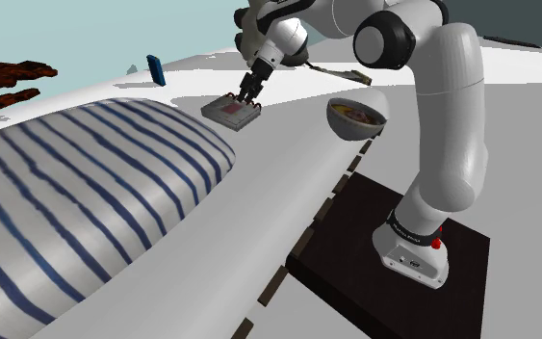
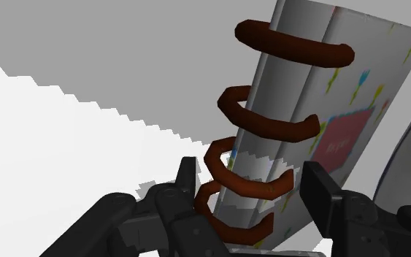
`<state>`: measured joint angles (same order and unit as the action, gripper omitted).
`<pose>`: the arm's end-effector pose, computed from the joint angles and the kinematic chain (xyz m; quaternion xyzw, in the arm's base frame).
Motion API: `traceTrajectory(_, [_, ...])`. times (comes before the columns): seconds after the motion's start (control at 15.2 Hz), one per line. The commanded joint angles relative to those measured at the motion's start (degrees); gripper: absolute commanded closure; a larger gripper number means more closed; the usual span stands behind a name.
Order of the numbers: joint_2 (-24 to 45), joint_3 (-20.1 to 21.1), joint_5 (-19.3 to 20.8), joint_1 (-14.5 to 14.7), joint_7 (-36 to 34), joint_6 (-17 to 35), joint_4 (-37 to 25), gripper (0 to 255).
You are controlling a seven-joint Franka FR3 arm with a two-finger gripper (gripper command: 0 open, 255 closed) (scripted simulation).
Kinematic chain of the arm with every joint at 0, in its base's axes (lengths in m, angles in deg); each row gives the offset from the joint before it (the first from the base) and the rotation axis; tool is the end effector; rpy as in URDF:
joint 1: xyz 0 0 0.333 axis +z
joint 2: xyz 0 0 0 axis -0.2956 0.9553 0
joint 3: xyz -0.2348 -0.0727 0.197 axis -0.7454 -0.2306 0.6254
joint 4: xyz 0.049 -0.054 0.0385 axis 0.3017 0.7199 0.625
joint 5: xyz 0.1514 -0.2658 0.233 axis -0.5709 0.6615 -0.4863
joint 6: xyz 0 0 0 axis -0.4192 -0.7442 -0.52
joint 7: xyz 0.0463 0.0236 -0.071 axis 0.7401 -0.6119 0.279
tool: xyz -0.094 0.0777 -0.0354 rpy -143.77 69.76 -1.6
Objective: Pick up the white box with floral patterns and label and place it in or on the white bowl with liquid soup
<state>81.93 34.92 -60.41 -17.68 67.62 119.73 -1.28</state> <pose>0.6717 -0.1103 0.3531 -0.9345 -0.0946 -0.1041 0.3269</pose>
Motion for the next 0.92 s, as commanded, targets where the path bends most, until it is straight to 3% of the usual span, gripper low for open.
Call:
traceTrajectory(0.0, [0.0, 0.0, 0.0, 0.0, 0.0, 0.0, 0.0, 255])
traceTrajectory(0.86, [-2.9, -0.7, 2.0, -0.3, -5.3, -5.7, -4.9, 255])
